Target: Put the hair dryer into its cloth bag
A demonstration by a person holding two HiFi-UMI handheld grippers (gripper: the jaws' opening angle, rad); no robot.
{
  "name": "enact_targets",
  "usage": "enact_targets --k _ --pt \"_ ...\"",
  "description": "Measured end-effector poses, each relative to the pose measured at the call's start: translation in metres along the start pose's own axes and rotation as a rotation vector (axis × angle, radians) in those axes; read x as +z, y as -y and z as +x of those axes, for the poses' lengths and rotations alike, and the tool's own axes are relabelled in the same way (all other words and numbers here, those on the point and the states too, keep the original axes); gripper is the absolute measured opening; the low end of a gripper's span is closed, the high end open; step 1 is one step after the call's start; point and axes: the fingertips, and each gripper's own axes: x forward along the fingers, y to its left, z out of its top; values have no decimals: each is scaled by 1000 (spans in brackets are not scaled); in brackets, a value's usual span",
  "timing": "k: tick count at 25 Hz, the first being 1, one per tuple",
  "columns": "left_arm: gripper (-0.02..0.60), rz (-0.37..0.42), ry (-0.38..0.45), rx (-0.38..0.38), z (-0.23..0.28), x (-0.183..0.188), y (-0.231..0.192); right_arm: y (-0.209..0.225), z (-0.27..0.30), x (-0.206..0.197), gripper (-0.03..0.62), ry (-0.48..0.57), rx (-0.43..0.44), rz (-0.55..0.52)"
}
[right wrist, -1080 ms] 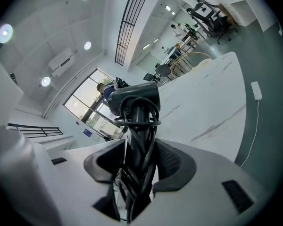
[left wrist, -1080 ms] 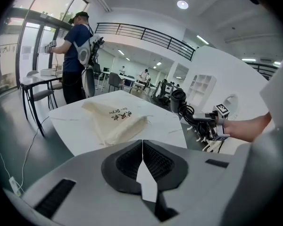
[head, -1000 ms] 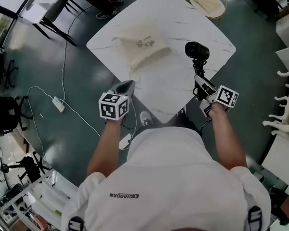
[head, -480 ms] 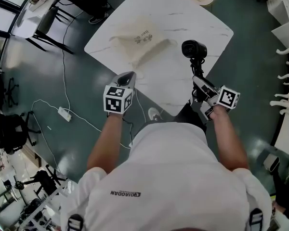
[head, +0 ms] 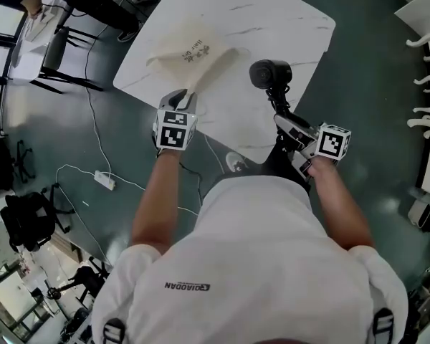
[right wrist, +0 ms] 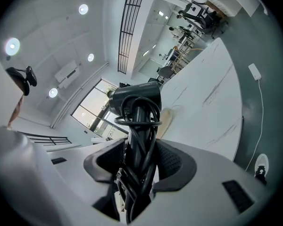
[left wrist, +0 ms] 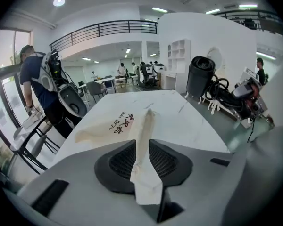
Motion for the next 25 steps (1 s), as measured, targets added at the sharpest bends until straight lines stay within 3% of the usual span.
enact_targets --k 11,17,22,25 --pt "167 221 -229 68 90 -13 -14 21 -6 -9 216 -22 -28 27" --pt "198 252 -307 73 117 -24 -19 22 -15 -5 216 -35 -34 10" --pt "159 248 -340 72 120 -28 -22 24 -21 -5 216 -50 -38 -1" --pt "81 224 -323 60 115 -21 -20 24 -20 -8 216 -61 -37 -1"
